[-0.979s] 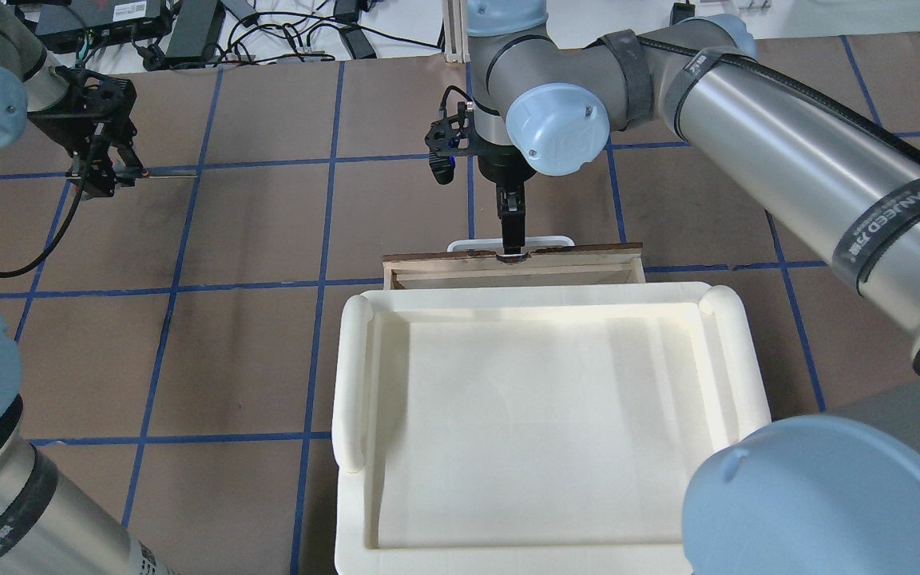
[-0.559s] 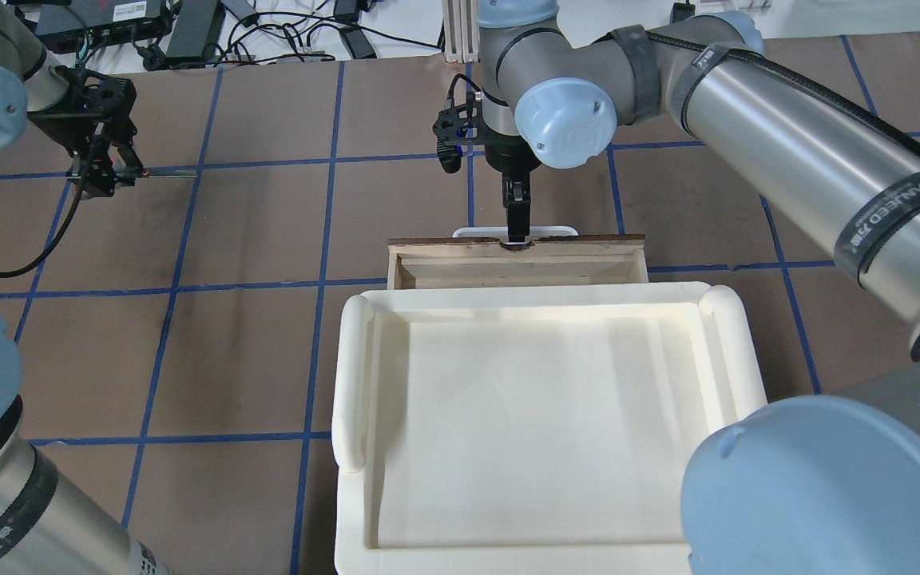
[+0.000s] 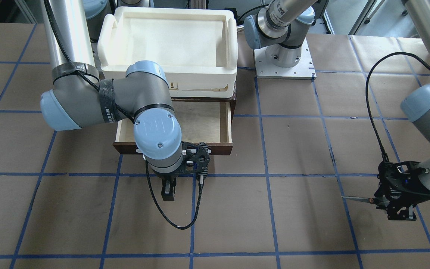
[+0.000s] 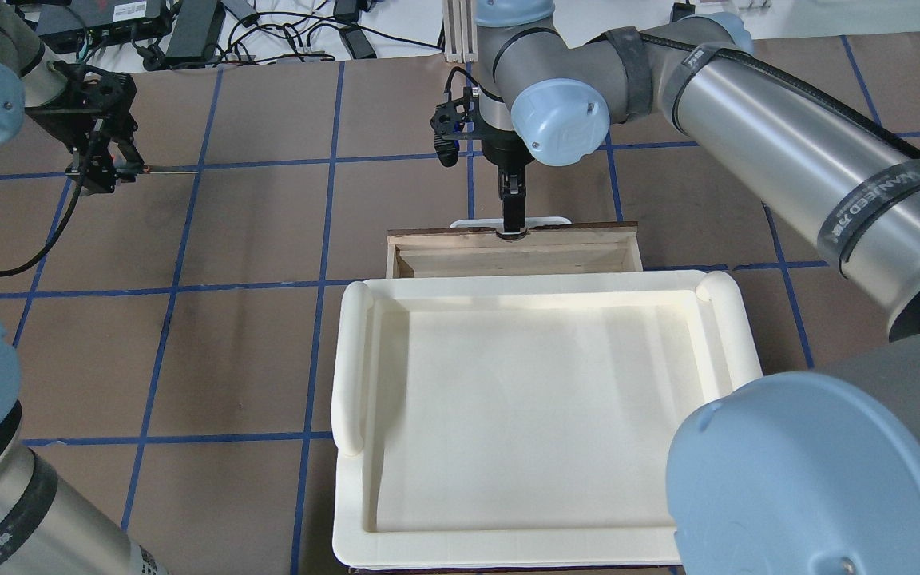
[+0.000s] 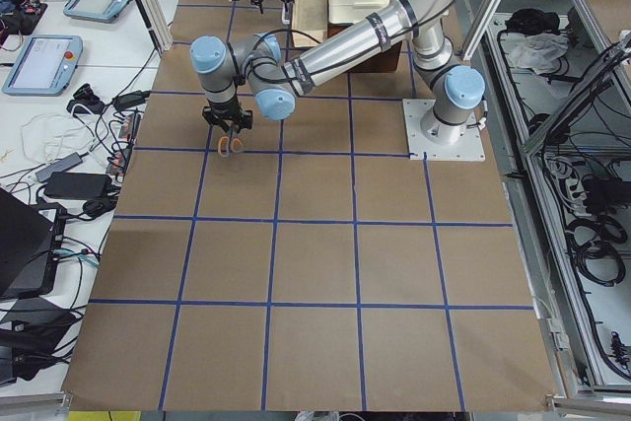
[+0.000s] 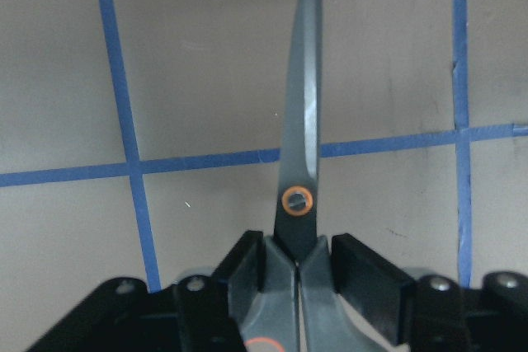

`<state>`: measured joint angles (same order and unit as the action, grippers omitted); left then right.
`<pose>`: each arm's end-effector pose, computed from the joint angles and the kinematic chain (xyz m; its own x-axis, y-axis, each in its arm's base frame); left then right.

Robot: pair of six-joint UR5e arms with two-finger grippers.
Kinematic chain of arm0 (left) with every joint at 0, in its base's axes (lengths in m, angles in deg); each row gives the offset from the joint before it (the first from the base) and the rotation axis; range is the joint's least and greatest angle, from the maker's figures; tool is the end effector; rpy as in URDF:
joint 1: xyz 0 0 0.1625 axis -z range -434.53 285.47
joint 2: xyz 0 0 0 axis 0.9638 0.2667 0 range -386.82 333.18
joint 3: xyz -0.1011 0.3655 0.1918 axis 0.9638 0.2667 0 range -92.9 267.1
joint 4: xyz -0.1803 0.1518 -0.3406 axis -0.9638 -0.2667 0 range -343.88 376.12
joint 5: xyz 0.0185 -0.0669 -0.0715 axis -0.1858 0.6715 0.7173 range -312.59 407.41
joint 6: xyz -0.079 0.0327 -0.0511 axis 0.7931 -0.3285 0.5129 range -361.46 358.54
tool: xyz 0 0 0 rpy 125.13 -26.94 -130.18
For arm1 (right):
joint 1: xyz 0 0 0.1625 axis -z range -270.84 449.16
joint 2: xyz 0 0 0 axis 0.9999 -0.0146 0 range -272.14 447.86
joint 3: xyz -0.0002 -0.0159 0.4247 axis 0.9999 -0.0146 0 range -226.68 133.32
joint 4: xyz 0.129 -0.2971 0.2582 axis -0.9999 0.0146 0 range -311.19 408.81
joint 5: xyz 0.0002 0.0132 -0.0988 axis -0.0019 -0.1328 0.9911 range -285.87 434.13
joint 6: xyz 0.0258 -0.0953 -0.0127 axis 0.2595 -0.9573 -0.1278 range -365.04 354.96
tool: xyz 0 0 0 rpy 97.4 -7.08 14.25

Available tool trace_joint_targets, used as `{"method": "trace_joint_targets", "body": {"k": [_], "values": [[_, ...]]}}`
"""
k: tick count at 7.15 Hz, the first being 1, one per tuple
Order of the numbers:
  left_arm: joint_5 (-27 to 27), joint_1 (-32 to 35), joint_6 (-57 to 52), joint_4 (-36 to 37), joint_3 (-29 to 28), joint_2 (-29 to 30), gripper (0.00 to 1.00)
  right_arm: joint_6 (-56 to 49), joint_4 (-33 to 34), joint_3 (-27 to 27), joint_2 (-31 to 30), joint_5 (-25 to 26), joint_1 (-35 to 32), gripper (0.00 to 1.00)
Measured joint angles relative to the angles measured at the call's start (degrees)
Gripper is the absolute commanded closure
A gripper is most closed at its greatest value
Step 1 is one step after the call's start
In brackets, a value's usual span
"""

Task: Place scissors in drawer with both arms

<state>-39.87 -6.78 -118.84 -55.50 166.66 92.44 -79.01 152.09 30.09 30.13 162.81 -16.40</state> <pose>0.1289 -0.6797 0.3065 0.0889 0.9959 -0.0151 0.9949 -0.0895 -0.0457 0.3150 -0.6252 0.2849 -0.0096 -0.9947 -0.1028 -0.9999 0.0091 0.0057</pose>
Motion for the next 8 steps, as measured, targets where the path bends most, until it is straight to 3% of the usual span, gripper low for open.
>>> {"method": "trace_joint_targets", "body": {"k": [8], "values": [[-0.31,-0.19,-0.82,-3.27,0.27,-2.3,1.0,0.07,0.17,-1.76,0.88,-0.08,0.66,0.0]]}}
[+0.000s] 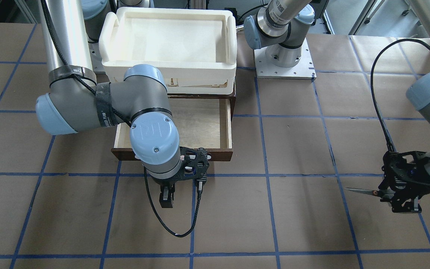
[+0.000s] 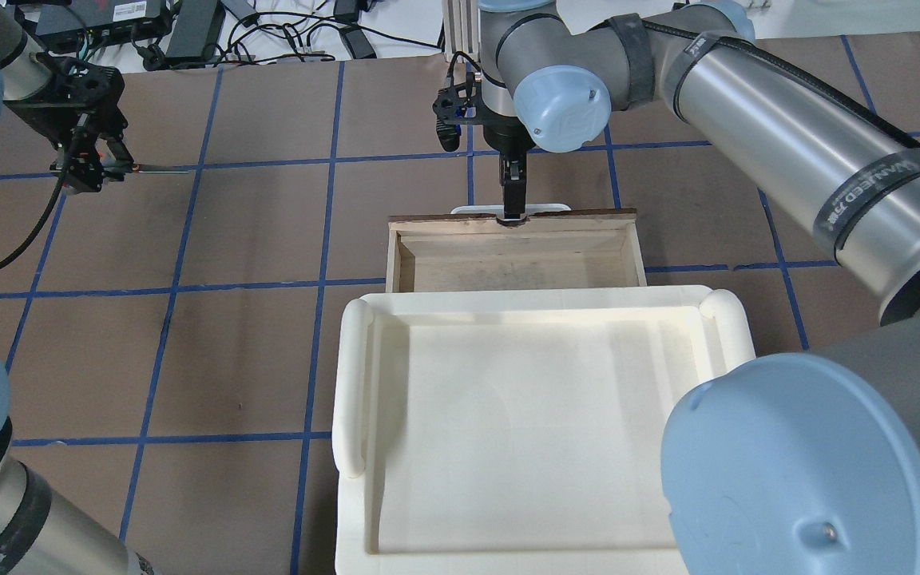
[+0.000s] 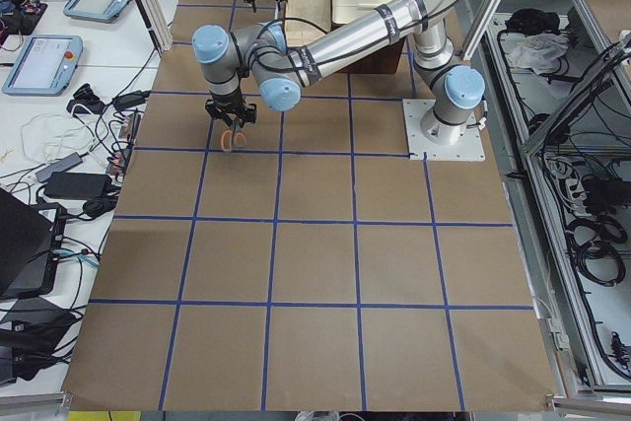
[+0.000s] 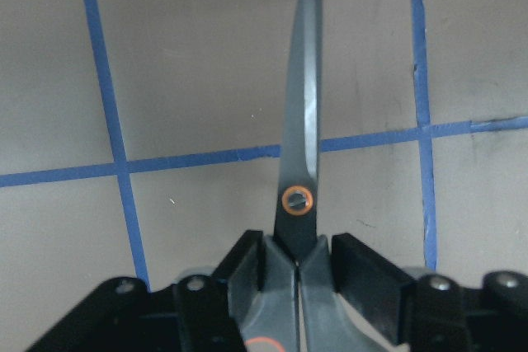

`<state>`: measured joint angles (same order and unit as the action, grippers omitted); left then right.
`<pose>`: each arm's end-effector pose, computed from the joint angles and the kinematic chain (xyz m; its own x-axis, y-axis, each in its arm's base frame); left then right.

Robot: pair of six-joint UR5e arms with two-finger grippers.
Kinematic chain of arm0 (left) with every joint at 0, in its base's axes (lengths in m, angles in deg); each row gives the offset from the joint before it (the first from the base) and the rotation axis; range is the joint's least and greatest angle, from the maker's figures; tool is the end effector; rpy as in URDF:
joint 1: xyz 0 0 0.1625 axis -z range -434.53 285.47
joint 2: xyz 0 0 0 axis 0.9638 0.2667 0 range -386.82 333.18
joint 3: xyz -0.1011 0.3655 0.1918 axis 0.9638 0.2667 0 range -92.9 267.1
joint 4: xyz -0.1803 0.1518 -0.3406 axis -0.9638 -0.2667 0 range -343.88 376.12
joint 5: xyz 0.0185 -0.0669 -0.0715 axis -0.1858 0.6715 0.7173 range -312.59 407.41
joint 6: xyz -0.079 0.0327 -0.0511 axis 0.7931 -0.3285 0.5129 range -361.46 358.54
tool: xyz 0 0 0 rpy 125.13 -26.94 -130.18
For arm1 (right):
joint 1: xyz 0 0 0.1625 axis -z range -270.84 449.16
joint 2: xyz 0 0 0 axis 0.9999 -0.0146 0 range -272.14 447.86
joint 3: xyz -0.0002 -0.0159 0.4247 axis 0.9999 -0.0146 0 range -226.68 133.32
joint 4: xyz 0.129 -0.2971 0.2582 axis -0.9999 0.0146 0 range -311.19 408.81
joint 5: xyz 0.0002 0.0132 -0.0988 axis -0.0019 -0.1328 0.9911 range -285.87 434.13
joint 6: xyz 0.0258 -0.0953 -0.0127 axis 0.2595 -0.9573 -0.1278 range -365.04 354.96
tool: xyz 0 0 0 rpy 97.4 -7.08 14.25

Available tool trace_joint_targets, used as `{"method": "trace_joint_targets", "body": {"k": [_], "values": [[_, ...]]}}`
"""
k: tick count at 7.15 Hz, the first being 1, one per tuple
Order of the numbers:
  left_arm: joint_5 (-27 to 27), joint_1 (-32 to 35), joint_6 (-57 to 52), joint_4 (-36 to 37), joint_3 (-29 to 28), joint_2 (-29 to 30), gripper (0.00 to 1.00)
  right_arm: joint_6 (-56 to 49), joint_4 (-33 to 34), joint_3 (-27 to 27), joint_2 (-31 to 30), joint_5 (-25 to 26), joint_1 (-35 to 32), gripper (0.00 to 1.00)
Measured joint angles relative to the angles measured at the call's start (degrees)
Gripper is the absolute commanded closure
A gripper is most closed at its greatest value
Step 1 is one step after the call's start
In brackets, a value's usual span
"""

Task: Place scissors in drawer with both arms

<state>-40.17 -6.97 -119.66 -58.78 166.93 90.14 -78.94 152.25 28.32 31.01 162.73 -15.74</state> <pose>0.1267 -0.6670 0.3256 0.0999 0.9950 0.0059 0.9937 -0.0995 -0.0512 0.3103 -0.6379 0.2888 -0.0219 -0.9961 -0.0857 -0.9998 0.0220 -0.0007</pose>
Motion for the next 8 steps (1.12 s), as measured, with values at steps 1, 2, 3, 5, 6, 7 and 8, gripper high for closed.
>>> {"method": "trace_joint_targets", "body": {"k": [1,2,3,5,6,7,8], "values": [[0.01,-0.07,0.02,-0.04,0.27,-0.17,1.0,0.1,0.0,-0.02,-0.01,-0.02,0.03,0.0],[-0.04,-0.16,0.02,-0.02,0.42,-0.3,1.0,0.38,-0.03,-0.06,-0.18,-0.13,0.05,0.0],[-0.06,-0.2,0.05,0.0,0.46,-0.22,1.0,0.75,-0.13,-0.09,-0.75,-0.38,0.05,0.0],[0.33,-0.24,0.02,-0.01,0.66,0.66,1.0,1.42,-0.97,-0.11,-3.17,-0.86,0.08,0.0],[0.34,-0.24,0.0,-0.05,0.9,0.79,1.0,2.03,-2.47,-0.1,-5.44,-0.93,0.16,0.0],[0.26,-0.1,0.31,-0.18,1.19,0.42,1.0,3.79,-4.4,0.0,-8.02,-0.94,0.25,0.0],[0.21,0.48,1.46,-0.88,1.44,-0.42,1.0,6.31,-6.37,0.22,-10.68,-0.91,0.46,0.0]]}}
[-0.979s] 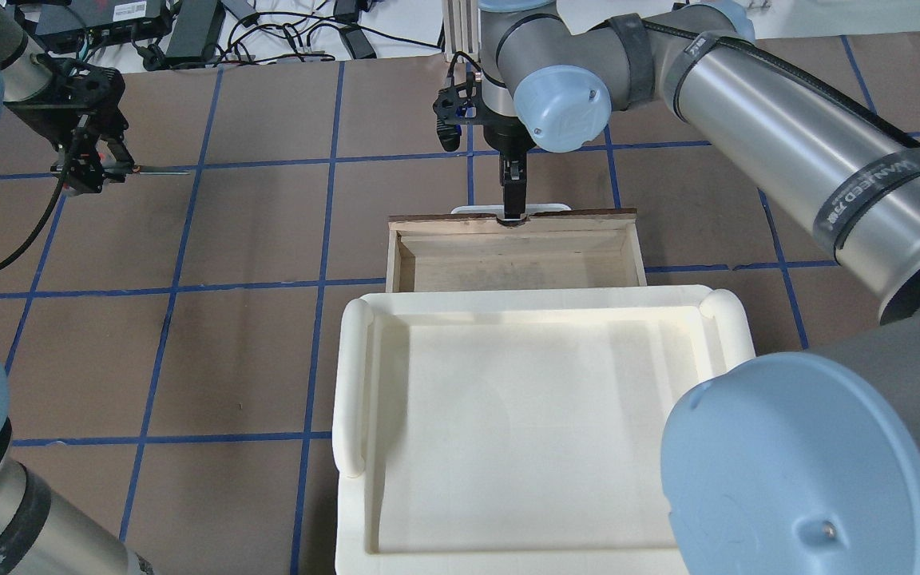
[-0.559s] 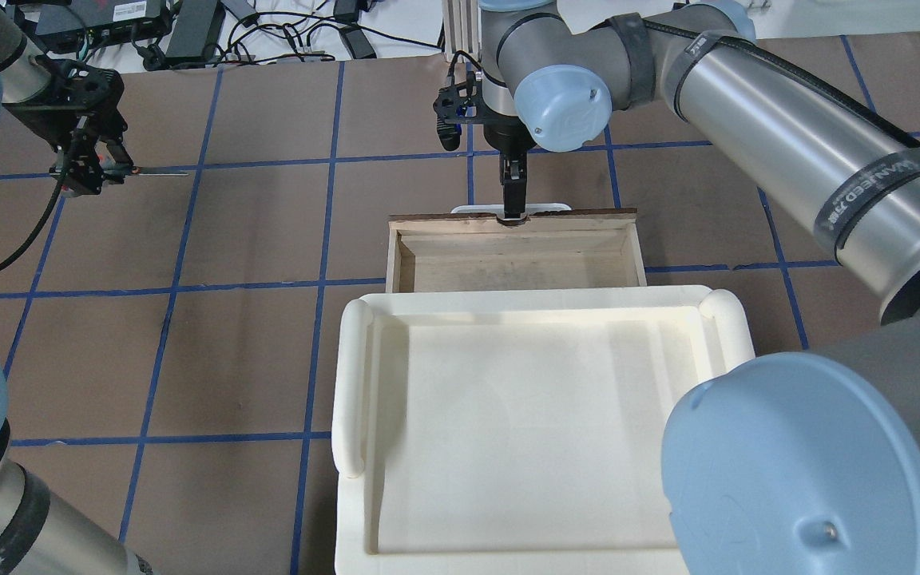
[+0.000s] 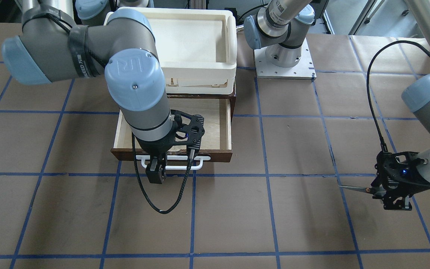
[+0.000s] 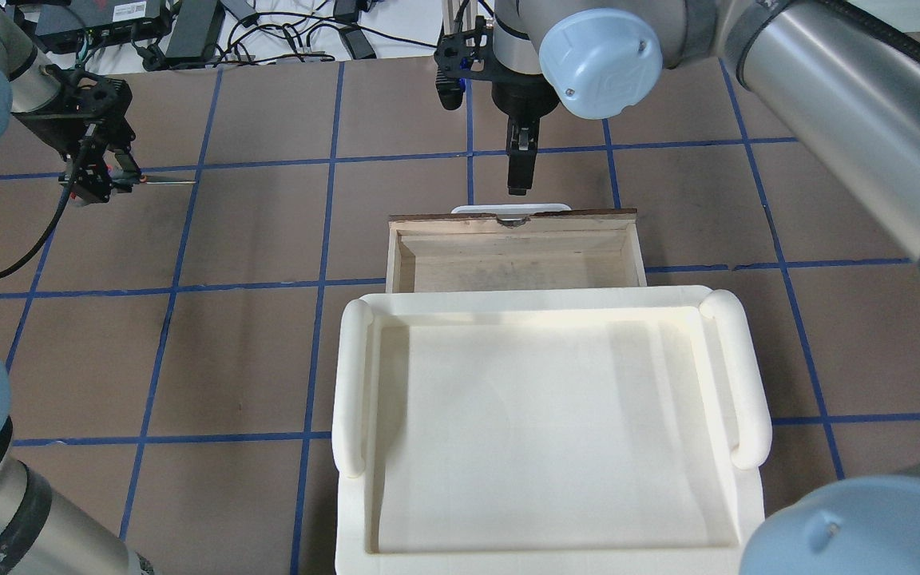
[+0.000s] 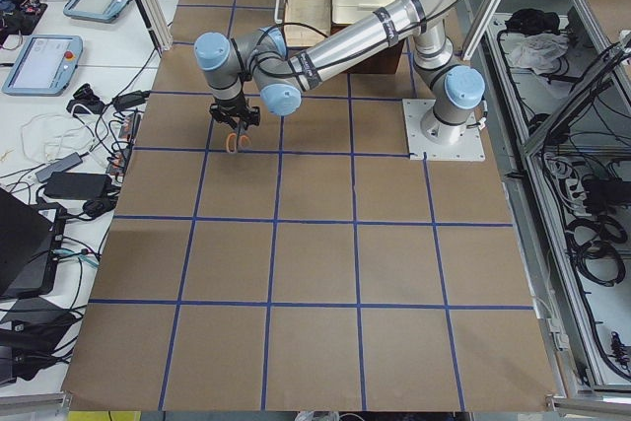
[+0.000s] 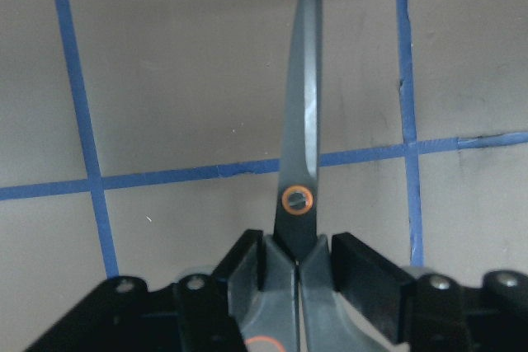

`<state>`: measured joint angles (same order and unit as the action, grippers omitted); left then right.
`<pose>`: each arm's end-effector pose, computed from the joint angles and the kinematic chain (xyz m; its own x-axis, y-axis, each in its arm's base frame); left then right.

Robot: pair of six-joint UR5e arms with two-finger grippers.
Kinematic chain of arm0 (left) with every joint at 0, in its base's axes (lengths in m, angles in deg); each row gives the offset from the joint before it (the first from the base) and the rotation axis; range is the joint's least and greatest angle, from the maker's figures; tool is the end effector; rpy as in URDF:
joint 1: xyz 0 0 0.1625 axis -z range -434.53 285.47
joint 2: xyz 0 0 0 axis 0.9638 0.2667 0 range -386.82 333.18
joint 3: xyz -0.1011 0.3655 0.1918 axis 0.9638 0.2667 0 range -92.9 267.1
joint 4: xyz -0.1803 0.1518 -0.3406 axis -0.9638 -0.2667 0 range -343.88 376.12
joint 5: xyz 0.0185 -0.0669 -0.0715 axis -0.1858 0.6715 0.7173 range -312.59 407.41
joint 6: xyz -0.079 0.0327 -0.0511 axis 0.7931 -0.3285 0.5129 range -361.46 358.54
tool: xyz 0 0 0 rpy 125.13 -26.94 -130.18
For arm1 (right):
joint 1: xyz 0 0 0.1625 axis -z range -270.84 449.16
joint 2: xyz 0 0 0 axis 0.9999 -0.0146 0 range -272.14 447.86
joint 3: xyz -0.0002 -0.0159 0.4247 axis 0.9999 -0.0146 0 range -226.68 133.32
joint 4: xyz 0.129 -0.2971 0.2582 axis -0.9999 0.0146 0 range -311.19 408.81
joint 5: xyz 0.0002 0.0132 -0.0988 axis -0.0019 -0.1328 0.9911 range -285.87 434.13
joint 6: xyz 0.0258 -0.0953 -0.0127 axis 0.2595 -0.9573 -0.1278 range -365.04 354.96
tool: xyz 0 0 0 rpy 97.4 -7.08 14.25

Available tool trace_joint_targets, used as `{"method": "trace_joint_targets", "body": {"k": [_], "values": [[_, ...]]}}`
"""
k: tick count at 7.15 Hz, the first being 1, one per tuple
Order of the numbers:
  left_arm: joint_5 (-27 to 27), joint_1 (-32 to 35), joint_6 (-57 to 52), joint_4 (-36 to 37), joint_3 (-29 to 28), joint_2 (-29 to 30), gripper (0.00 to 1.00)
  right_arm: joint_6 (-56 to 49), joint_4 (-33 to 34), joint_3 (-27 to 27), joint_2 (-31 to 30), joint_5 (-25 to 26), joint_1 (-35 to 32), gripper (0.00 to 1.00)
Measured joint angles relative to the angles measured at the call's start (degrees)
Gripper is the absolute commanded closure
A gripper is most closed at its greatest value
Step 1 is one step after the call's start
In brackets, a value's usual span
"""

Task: Place scissors in drawer with both arms

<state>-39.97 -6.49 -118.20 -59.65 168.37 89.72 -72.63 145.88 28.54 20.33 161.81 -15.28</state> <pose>0.1177 -0.6605 0.3172 0.0831 0.9959 0.0351 0.9944 -0.0805 -0.0689 0.2951 -0.5949 0.4022 -0.1384 -0.9900 -0.0255 -0.9897 0.1392 -0.0333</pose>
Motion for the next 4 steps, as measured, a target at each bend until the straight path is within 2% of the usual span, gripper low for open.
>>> {"method": "trace_joint_targets", "body": {"k": [4], "values": [[0.33,8.86,9.38,-5.14,0.34,-5.25,1.0,13.81,-4.88,2.46,-10.73,0.57,4.0,0.0]]}}
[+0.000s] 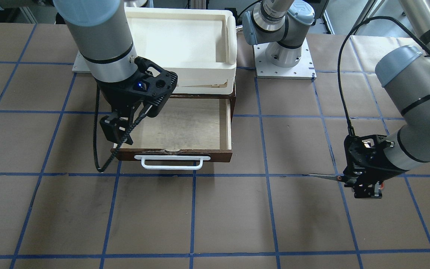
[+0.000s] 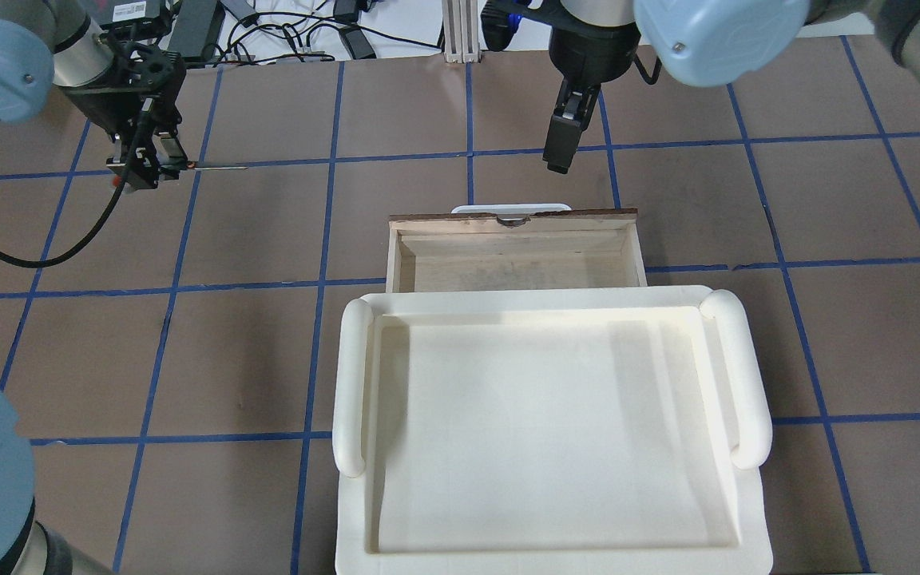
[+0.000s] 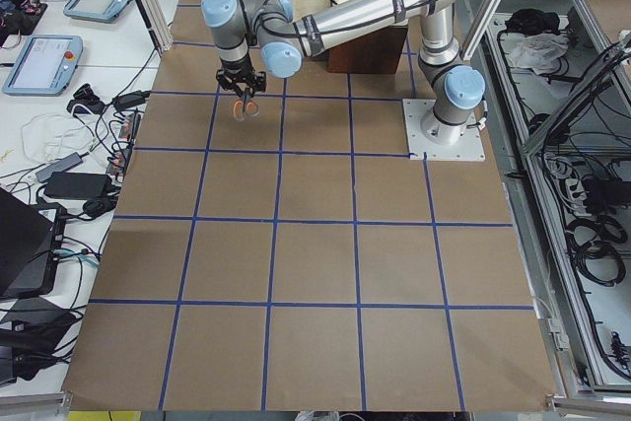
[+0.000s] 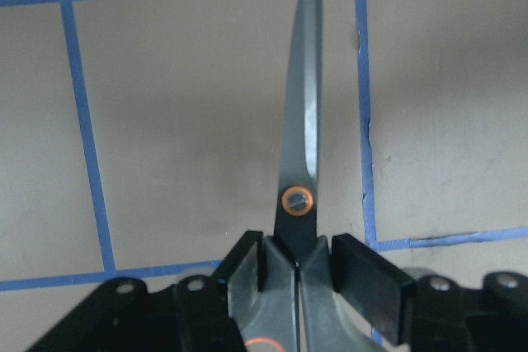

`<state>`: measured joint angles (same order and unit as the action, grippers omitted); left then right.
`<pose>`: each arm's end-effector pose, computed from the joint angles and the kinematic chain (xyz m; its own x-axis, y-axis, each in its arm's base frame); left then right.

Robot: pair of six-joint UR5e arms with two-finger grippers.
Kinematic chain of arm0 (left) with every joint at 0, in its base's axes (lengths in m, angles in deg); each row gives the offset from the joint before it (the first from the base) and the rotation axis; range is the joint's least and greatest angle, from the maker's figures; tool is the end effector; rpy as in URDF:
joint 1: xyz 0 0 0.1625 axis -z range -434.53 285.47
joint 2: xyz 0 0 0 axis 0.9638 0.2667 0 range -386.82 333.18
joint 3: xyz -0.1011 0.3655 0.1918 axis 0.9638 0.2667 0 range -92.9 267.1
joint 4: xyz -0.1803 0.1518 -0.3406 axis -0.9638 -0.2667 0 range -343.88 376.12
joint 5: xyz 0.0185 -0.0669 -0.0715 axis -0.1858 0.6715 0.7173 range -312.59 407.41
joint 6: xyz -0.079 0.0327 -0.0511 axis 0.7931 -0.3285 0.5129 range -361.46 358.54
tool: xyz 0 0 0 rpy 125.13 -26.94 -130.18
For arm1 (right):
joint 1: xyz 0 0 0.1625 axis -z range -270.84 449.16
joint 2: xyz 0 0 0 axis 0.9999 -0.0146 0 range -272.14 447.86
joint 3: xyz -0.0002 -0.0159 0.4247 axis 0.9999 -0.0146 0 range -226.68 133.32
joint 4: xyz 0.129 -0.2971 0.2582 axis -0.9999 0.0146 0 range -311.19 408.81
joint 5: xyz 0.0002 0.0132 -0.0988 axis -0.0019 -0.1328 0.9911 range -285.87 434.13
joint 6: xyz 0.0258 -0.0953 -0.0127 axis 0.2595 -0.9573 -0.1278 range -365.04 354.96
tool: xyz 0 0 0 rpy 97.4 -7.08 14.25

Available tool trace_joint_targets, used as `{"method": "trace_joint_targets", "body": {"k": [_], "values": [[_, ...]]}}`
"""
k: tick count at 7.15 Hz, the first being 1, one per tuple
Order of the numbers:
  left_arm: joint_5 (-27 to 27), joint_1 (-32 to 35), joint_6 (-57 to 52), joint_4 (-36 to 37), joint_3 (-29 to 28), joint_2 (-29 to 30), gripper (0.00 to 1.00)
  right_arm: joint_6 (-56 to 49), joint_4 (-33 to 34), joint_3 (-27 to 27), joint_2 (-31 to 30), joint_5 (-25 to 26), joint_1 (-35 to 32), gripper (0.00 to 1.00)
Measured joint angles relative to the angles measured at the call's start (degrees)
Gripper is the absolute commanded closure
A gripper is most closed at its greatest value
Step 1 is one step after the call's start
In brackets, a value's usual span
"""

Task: Place scissors in drawer with both arms

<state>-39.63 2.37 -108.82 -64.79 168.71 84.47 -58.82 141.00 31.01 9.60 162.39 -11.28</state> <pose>0.0078 -0.6445 0.3650 0.0742 0.9961 0.0479 0.9951 -0.0708 -0.0691 0.2398 -0.5486 0.4879 -0.4347 -0.9003 0.0209 -0.8998 0.4332 -0.0529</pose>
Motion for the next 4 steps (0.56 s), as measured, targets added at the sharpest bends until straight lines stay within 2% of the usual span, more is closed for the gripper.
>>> {"method": "trace_joint_targets", "body": {"k": [4], "values": [[1.19,12.14,9.43,-1.21,1.18,-3.2,1.0,20.93,-3.68,1.66,-4.76,-0.21,4.08,0.0]]}}
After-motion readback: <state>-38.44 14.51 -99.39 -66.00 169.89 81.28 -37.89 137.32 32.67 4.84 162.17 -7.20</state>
